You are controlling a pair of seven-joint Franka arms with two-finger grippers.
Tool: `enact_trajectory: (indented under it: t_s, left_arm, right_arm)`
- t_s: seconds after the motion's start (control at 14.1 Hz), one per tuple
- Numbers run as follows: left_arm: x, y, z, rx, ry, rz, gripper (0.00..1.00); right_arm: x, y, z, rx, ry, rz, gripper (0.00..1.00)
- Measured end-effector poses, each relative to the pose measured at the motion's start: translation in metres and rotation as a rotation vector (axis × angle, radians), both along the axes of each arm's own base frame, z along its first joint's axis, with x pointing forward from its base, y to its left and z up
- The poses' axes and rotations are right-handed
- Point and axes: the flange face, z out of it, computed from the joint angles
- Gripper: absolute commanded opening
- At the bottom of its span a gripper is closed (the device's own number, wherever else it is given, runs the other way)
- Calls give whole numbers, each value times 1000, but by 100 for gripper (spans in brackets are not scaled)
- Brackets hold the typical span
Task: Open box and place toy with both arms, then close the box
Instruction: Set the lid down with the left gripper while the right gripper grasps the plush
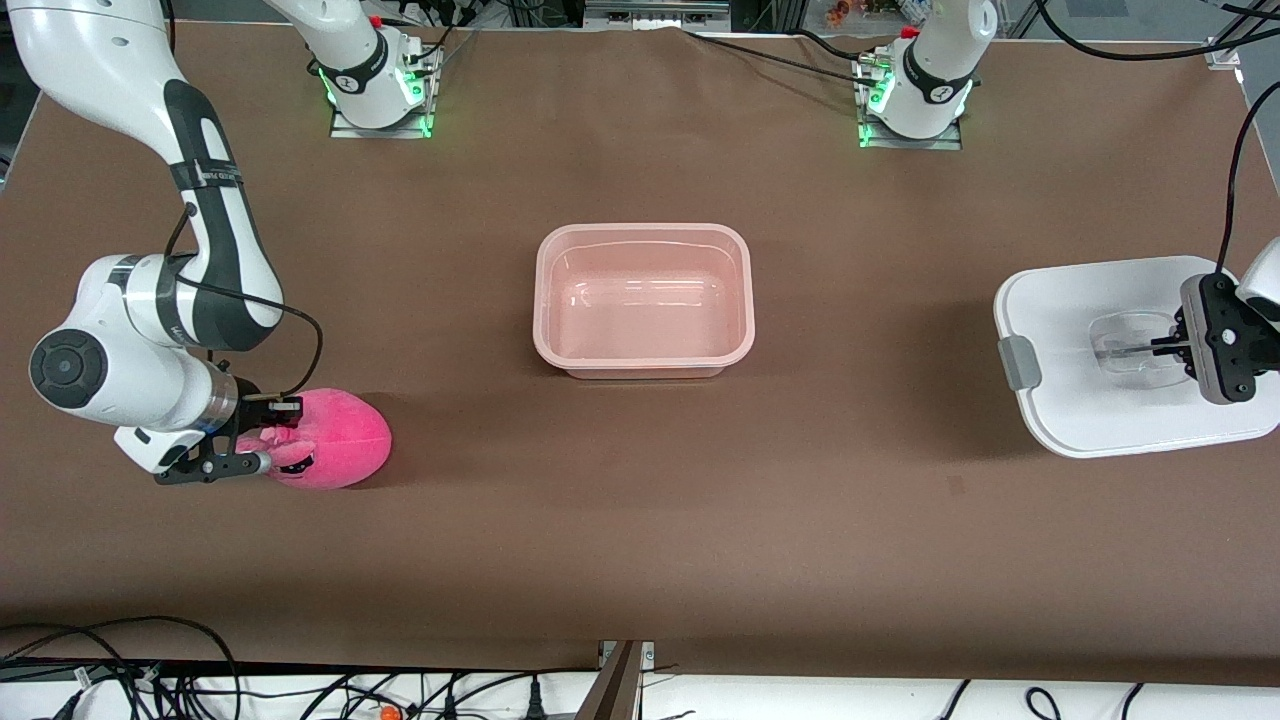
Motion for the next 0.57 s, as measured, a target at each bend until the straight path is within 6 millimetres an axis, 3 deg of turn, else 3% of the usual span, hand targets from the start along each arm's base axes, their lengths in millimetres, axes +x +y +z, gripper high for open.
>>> enact_trajectory:
  t_s: [0.28, 0.57]
  left_arm:
    - [0, 0, 0, 0, 0, 0, 0]
    - [0, 0, 0, 0, 0, 0, 0]
  right_arm:
    - [1, 6, 12, 5, 6, 16, 0]
    - [2, 24, 62, 10, 46, 52, 0]
